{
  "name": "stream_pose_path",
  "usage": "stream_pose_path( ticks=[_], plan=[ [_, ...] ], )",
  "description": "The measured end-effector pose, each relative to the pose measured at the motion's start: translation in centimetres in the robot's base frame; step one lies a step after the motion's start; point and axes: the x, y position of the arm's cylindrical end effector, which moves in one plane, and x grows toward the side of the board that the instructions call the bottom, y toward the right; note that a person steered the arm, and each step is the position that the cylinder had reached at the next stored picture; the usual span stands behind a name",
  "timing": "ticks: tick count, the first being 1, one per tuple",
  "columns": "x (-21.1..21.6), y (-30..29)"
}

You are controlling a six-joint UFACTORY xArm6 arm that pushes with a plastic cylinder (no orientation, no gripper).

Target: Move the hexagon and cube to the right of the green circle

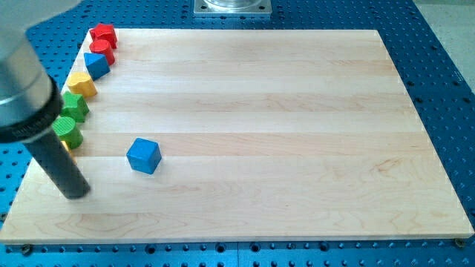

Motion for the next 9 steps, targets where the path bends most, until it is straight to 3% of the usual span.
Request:
stream_pose_path(
  ticks=[2,3,4,5,7,8,9],
  plan=[
    [-3.6,13.8],
    [3.0,5.4],
    [2.8,-6.1],
    [0.9,-8.0],
    [-3.8,-2.7],
    [-3.4,1.6],
    [-2.7,-1.5]
  ],
)
